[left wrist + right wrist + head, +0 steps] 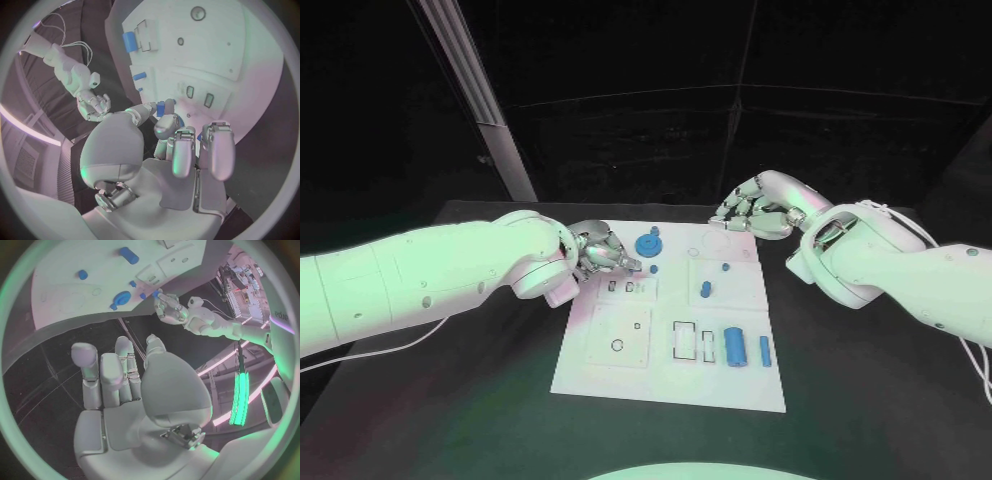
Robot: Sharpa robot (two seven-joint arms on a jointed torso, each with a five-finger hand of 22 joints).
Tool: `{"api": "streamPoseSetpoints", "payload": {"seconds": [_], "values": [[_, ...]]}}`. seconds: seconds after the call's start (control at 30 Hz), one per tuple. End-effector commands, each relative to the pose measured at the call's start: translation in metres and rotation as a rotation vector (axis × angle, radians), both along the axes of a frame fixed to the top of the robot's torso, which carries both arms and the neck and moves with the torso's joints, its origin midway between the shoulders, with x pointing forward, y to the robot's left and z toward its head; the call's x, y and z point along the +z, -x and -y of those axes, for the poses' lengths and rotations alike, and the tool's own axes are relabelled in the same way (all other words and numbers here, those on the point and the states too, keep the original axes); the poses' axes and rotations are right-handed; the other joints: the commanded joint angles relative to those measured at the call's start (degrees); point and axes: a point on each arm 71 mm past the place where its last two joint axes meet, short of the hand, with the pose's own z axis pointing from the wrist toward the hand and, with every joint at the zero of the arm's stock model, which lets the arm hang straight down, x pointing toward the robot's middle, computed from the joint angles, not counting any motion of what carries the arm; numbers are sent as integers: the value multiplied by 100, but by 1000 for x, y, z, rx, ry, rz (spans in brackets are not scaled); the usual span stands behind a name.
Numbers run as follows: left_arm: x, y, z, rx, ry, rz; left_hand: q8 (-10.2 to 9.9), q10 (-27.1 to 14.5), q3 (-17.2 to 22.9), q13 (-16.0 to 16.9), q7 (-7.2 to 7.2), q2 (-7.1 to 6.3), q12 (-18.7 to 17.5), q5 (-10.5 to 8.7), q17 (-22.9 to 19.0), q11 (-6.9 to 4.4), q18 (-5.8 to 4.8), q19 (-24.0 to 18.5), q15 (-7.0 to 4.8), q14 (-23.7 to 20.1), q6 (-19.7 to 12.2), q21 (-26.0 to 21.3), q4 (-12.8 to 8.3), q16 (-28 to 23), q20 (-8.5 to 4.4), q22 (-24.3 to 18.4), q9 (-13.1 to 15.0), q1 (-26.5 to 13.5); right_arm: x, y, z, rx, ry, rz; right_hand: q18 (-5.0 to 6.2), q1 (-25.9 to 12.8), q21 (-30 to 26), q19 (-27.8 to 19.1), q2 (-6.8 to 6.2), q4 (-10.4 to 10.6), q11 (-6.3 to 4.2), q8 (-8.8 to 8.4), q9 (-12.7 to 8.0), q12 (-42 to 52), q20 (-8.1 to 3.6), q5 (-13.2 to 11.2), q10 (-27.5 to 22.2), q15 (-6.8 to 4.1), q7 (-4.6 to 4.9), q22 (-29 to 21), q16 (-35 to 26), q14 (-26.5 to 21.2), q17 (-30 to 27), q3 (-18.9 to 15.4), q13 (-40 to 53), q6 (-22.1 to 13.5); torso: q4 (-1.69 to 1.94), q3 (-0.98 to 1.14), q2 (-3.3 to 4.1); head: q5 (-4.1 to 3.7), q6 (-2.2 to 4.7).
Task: Assemble the parts on the task board
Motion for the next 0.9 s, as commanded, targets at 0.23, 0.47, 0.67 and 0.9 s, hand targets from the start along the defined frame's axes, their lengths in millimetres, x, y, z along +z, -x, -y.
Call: {"api": "streamPoseSetpoints", "payload": {"seconds": [0.23, 0.47, 0.67, 0.9], "values": [[-5, -8, 12, -80, -325, -6, 29, -13, 885, -12, -87, 56, -28, 16, 1509, -28, 22, 156, 2, 597, 149, -24, -818, 18, 6, 489, -11, -62, 23, 5, 8, 93, -330, -10, 90, 151, -253, -150, 33, 22, 37, -89, -35, -111, 32, 32, -77, 27, 29, -311, -278, -98, -215, -55, -69, -78, 2, -5, 17, 60, -158], [-5, -14, 19, -71, -363, 14, 50, 11, 949, -2, -91, 75, -14, 15, 1509, -29, 18, 166, 3, 597, 163, -12, -831, 18, 8, 509, -16, -155, 36, 7, 8, 124, -423, -5, 292, 316, -1324, -755, 120, 6, 144, -265, -111, -410, 122, 30, -315, 127, 143, -1617, -1619, -539, -1320, -160, -308, -272, 10, -14, 18, 69, -251], [-5, -14, 23, -80, -377, 10, 74, 33, 999, 17, -99, 90, 6, 15, 1509, -35, 14, 176, 1, 597, 176, 1, -842, 18, 8, 530, -17, -237, 40, 8, 10, 126, -442, -1, 300, 357, -1500, -715, 146, 4, 158, -306, -126, -479, 139, 31, -310, 139, 155, -1752, -1893, -537, -1479, -223, -409, -277, 5, -22, 16, 70, -294], [-8, -13, 24, -106, -409, -26, 124, 71, 1072, 60, -117, 126, 49, 11, 1509, -46, 6, 191, -4, 597, 203, 22, -836, 18, 5, 566, -16, -407, 41, 7, 11, 121, -446, -3, 300, 385, -1552, -686, 146, -7, 159, -320, -131, -497, 139, 46, -307, 140, 157, -1790, -1968, -524, -1512, -248, -443, -276, 13, -20, 19, 78, -378]]}}
